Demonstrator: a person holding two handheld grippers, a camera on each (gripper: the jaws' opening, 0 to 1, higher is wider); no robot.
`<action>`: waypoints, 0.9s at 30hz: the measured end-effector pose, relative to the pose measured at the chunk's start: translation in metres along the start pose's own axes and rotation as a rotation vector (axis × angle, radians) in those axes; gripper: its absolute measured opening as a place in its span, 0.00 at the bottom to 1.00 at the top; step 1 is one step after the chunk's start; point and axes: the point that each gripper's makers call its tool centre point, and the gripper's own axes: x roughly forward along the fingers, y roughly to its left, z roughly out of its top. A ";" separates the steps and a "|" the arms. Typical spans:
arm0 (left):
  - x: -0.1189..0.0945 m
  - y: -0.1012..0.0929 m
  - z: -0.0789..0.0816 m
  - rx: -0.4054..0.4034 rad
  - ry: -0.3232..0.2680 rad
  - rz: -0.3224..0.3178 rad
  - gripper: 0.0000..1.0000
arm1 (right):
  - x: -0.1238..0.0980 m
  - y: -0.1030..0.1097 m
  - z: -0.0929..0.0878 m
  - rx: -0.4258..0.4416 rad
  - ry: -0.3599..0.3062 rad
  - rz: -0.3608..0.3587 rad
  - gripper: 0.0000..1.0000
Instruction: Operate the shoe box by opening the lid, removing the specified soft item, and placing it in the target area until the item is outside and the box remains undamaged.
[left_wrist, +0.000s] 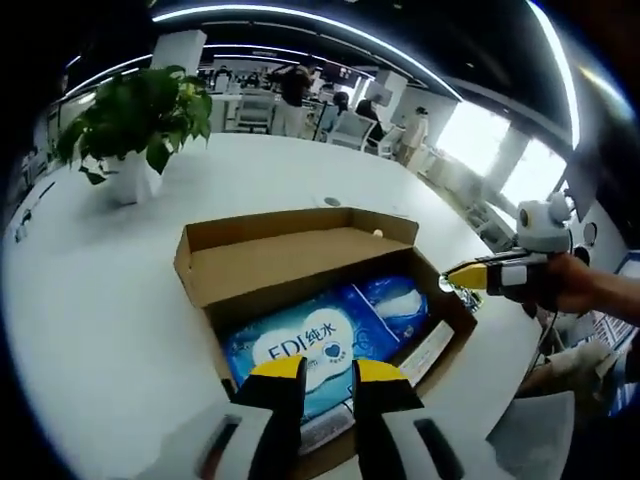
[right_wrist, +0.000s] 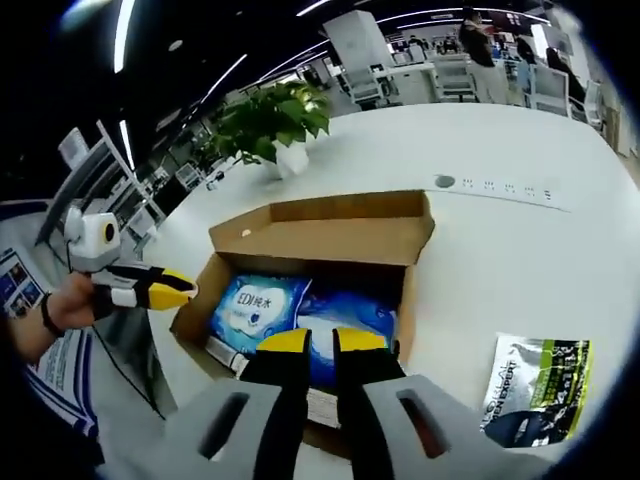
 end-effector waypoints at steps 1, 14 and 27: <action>-0.001 0.002 -0.001 0.001 0.001 0.001 0.18 | 0.002 0.001 0.000 0.000 -0.001 0.001 0.07; -0.021 0.027 -0.017 -0.012 0.003 0.029 0.18 | 0.051 0.046 -0.012 0.018 0.008 0.030 0.08; -0.028 0.035 -0.019 -0.026 -0.001 0.046 0.18 | 0.064 0.048 -0.021 -0.003 0.045 0.030 0.09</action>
